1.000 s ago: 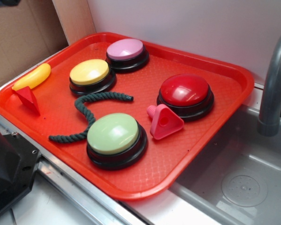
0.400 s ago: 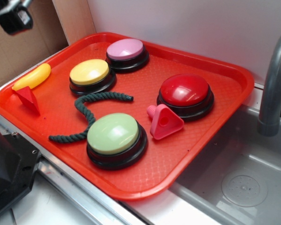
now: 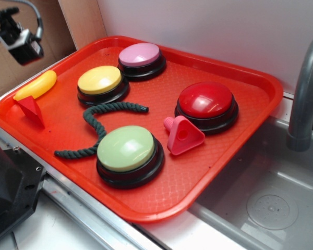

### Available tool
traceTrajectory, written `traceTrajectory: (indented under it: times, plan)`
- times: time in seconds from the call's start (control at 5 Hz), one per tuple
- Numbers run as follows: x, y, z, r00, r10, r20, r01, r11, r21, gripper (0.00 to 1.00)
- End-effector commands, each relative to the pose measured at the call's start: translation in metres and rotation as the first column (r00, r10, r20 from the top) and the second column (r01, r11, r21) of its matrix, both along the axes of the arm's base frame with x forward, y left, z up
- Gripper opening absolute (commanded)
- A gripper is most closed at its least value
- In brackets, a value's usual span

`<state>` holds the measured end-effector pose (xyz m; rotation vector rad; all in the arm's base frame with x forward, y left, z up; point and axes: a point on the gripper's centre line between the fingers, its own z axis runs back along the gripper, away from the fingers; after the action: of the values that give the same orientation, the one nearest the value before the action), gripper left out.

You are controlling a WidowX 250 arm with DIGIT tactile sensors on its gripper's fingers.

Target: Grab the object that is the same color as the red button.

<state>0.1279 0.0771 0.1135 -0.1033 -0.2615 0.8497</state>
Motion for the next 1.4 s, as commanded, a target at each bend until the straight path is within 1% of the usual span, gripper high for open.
traceTrajectory:
  times: [0.0,0.2,0.6,1.0,1.2]
  plan:
    - [0.013,0.015,-0.038,0.998,0.06,-0.016,-0.059,0.997,0.057,1.0]
    - [0.02,0.022,-0.058,0.993,0.11,-0.04,-0.108,0.992,0.066,1.0]
    - [0.017,0.039,-0.082,0.975,0.202,-0.094,-0.198,0.979,0.049,1.0]
    - [0.015,0.041,-0.085,0.97,0.223,-0.1,-0.219,0.975,0.042,1.0]
    - [0.015,0.042,-0.085,0.973,0.214,-0.091,-0.211,0.976,0.046,0.56]
